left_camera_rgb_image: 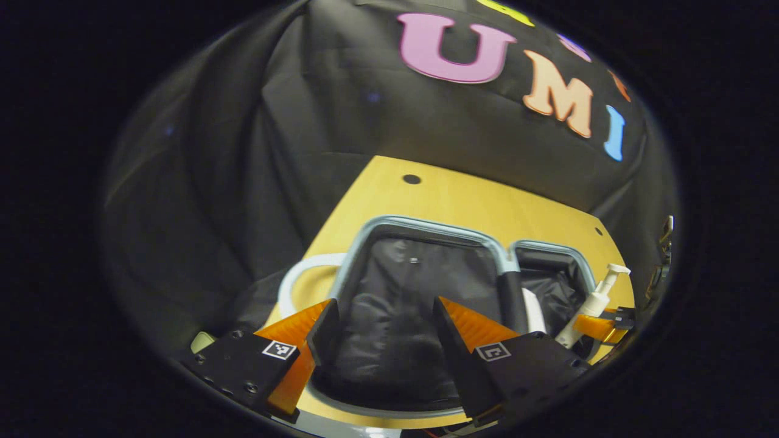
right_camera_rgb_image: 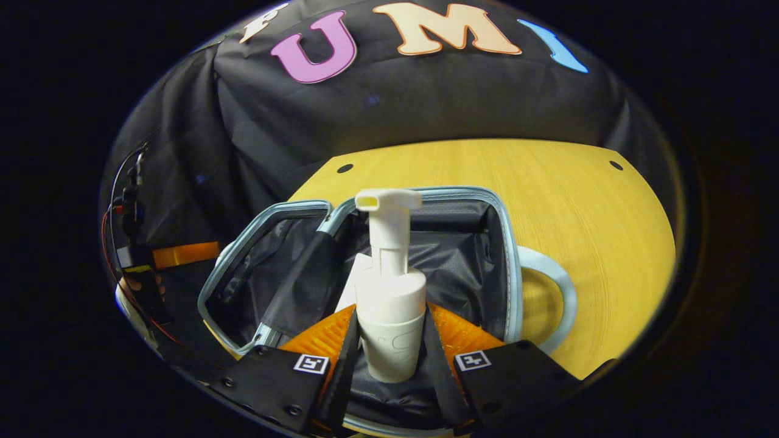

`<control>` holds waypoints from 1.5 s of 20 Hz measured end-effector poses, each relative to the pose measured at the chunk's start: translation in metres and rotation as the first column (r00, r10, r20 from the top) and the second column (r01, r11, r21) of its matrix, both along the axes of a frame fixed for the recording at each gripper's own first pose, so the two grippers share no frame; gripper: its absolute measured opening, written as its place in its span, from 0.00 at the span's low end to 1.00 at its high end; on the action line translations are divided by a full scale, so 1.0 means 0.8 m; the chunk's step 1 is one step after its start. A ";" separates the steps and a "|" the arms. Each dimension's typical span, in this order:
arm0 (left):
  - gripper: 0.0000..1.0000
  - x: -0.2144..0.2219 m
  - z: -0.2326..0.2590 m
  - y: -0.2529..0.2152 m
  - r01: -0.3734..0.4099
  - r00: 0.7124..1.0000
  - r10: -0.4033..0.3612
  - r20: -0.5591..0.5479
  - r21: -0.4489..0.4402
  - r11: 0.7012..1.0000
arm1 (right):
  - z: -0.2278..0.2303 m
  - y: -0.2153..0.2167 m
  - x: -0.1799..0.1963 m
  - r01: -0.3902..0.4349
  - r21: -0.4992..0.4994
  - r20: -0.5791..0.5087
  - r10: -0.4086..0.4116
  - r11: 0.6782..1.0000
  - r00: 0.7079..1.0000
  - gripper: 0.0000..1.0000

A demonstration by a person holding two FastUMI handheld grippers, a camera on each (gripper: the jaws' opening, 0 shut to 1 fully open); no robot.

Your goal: First open the suitcase, pack the skin care products into it, and then close the suitcase.

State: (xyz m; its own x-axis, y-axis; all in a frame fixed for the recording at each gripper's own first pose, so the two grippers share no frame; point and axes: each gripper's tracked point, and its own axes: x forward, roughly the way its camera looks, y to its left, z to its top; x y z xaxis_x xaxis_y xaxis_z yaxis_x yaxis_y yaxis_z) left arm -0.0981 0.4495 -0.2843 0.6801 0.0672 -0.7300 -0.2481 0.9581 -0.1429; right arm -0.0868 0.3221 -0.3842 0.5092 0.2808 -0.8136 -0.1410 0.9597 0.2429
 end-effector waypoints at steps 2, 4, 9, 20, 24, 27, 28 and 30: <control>0.90 0.003 -0.007 0.040 -0.047 0.999 0.047 -0.006 0.009 0.999 | -0.009 -0.006 0.006 0.027 -0.024 -0.010 -0.028 0.999 1.000 0.58; 0.87 0.008 -0.021 0.066 -0.080 0.996 0.080 -0.023 0.020 0.997 | -0.003 -0.011 0.011 0.052 -0.031 -0.001 -0.052 0.998 0.999 0.56; 0.90 0.024 -0.055 0.096 -0.122 0.991 0.123 -0.053 0.018 0.992 | 0.020 -0.020 0.020 0.074 -0.038 0.052 -0.072 0.997 0.996 0.92; 0.39 0.037 -0.143 0.087 -0.141 0.978 0.108 -0.178 -0.186 0.972 | 0.072 -0.053 0.032 0.136 -0.050 0.136 -0.128 0.989 0.982 0.93; 0.06 0.043 -0.110 0.080 -0.101 0.988 0.079 -0.135 -0.163 0.981 | 0.079 -0.058 0.028 0.121 -0.044 0.145 -0.113 0.992 0.983 0.93; 0.00 0.044 -0.067 0.081 -0.062 0.996 0.054 -0.073 -0.111 0.992 | 0.083 -0.059 0.031 0.107 -0.027 0.165 -0.101 0.994 0.981 0.93; 0.00 0.043 -0.049 0.079 -0.057 0.997 0.052 -0.051 -0.105 0.993 | 0.084 -0.059 0.031 0.100 -0.022 0.167 -0.095 0.995 0.981 0.93; 0.00 0.042 -0.011 0.070 -0.051 0.999 0.051 -0.003 -0.116 0.992 | 0.089 -0.063 0.031 0.083 -0.007 0.170 -0.081 0.997 0.982 0.93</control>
